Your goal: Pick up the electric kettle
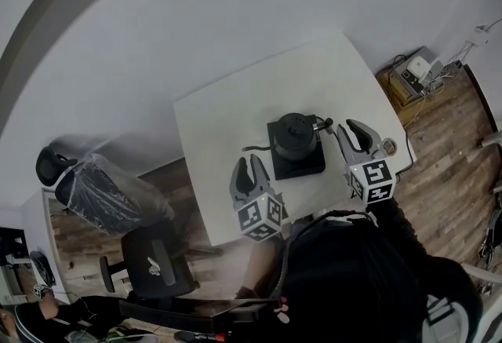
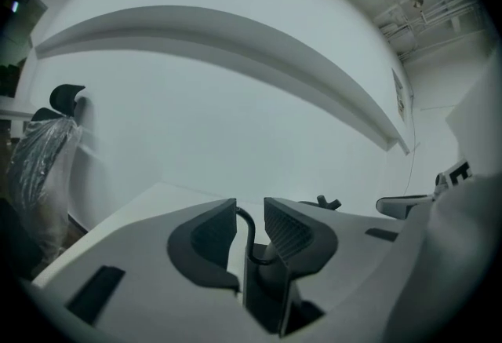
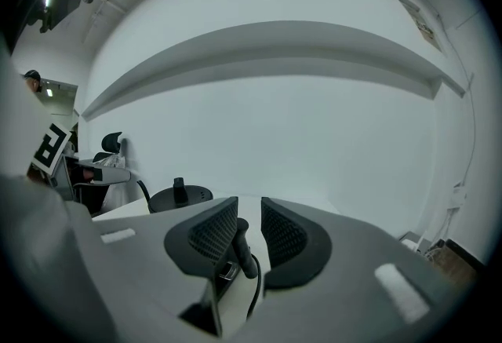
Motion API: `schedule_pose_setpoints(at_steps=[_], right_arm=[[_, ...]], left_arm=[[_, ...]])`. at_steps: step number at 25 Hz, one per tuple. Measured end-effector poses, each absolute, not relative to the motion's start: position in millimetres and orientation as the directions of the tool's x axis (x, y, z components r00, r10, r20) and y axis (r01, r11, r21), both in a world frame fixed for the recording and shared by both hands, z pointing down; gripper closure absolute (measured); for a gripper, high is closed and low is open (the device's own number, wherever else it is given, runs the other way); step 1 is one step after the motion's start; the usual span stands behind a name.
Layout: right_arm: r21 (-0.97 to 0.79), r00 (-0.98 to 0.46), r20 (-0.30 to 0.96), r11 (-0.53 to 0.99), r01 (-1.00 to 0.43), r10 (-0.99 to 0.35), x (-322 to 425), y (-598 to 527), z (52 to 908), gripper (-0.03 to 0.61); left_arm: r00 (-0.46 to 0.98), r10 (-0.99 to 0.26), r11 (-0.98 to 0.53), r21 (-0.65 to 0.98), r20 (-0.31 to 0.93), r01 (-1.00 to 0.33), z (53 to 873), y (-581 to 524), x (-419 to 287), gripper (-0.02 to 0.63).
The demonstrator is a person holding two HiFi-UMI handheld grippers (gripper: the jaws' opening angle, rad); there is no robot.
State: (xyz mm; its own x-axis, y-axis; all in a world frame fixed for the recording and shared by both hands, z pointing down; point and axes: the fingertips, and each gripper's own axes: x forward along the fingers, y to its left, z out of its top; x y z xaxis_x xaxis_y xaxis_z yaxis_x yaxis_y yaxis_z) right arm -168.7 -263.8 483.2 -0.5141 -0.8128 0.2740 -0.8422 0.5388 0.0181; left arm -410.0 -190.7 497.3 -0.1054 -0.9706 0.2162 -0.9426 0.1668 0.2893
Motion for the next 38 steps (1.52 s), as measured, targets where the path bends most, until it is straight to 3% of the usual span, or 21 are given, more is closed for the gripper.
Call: schedule_pose_setpoints(at_steps=[3, 8, 12, 20, 38], right_arm=[[0.034, -0.527, 0.303, 0.561, -0.827, -0.794, -170.2, -267.8, 493.6, 0.489], [0.054, -0.544, 0.360, 0.599, -0.799, -0.758, -170.9, -272.9, 516.0, 0.446], [0.084, -0.547, 0.421, 0.632, -0.770, -0.723, -173.4, -272.3, 537.3, 0.440], [0.109, -0.556, 0.517, 0.694, -0.712, -0.651, -189.0, -281.5, 573.9, 0.399], [0.148, -0.524, 0.579, 0.713, -0.686, -0.625, -210.8, -305.2, 599.0, 0.402]], left_arm=[[-0.106, -0.962, 0.193, 0.350, 0.252, -0.917, 513.8, -192.2, -413.2, 0.478], [-0.057, -0.954, 0.191, 0.445, 0.296, -0.875, 534.8, -203.2, -411.7, 0.459], [-0.030, -0.948, 0.185, 0.474, 0.317, -0.861, 546.3, -213.2, -408.7, 0.407], [-0.029, -0.944, 0.199, 0.498, 0.328, -0.844, 552.4, -231.2, -411.8, 0.404], [-0.006, -0.933, 0.192, 0.482, 0.361, -0.855, 564.1, -250.2, -413.3, 0.405]])
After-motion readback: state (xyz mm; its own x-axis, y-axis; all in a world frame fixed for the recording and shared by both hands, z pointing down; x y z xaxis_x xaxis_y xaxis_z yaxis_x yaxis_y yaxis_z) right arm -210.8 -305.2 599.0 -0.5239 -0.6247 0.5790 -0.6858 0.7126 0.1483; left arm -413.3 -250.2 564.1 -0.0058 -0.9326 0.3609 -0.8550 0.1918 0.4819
